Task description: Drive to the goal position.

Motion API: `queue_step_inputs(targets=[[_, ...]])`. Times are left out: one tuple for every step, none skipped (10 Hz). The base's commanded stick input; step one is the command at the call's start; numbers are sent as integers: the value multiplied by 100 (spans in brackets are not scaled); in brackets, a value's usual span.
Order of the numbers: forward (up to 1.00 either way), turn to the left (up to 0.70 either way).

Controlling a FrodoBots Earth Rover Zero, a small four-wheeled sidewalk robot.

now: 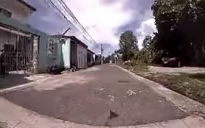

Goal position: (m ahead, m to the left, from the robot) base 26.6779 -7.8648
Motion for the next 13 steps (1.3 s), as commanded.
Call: queue_step_inputs(targets=[[70, 0], [70, 0], [70, 0], [70, 0], [70, 0], [70, 0], [70, 0], [70, 0], [70, 0], [70, 0], [70, 0], [70, 0], [70, 0]])
